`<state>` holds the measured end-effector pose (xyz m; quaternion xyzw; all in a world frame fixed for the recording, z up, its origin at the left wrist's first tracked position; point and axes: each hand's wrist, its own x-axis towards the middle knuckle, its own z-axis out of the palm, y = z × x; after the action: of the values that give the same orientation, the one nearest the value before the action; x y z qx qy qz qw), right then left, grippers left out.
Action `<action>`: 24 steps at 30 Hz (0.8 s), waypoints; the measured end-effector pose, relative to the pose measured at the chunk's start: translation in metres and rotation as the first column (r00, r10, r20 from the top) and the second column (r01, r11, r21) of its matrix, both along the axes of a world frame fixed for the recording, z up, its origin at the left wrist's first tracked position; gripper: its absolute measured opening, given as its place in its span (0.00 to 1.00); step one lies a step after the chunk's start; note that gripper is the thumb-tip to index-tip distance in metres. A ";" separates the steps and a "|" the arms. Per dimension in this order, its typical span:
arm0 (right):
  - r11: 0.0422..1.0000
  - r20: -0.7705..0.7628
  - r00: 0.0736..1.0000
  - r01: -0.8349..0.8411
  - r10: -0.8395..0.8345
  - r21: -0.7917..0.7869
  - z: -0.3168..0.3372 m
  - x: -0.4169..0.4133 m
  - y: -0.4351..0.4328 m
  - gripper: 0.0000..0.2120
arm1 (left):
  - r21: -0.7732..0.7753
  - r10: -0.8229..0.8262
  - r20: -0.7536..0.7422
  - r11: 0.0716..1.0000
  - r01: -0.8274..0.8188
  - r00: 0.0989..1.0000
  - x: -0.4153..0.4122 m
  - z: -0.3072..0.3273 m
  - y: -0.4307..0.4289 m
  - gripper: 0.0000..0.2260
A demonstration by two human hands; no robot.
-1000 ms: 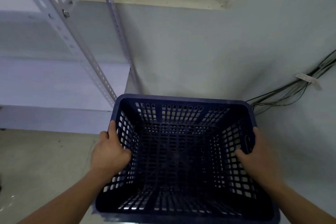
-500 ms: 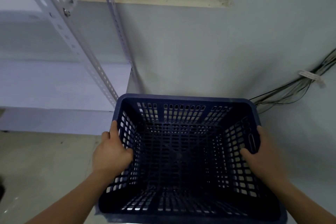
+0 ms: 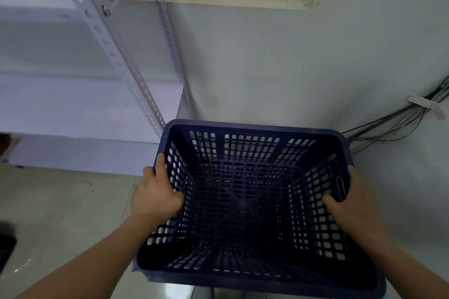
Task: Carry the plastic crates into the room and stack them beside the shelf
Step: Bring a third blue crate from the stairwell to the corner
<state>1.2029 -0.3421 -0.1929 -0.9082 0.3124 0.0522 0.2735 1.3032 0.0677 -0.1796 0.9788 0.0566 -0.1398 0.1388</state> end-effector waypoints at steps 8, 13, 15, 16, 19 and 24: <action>0.992 -0.153 0.981 -0.125 0.118 -0.033 0.006 -0.001 -0.002 0.57 | -0.071 -0.071 -0.176 0.996 0.059 0.982 0.009 0.008 0.008 0.53; 0.951 -0.379 0.904 -0.271 0.199 -0.147 0.024 0.003 -0.004 0.61 | -0.016 -0.108 -0.225 0.994 0.107 0.968 -0.001 0.025 0.011 0.55; 0.925 -0.432 0.878 -0.321 0.209 -0.205 0.032 0.012 -0.001 0.60 | 0.038 -0.138 -0.179 0.988 0.147 0.974 -0.013 0.038 0.010 0.55; 0.909 -0.437 0.871 -0.350 0.226 -0.226 0.039 0.016 0.004 0.58 | 0.057 -0.145 -0.161 0.986 0.156 0.976 -0.019 0.045 0.011 0.55; 0.856 -0.395 0.864 -0.436 0.313 -0.276 0.066 0.031 0.025 0.55 | 0.082 -0.144 -0.103 0.985 0.152 0.984 -0.035 0.071 0.019 0.54; 0.794 -0.295 0.843 -0.528 0.449 -0.301 0.110 0.046 0.070 0.52 | 0.097 -0.120 -0.030 0.988 0.123 0.992 -0.057 0.113 0.042 0.54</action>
<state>1.2490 -0.2724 -0.0827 -0.9822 0.0967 0.1560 0.0398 1.2462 0.1092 -0.0669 0.9843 0.0053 -0.1569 0.0807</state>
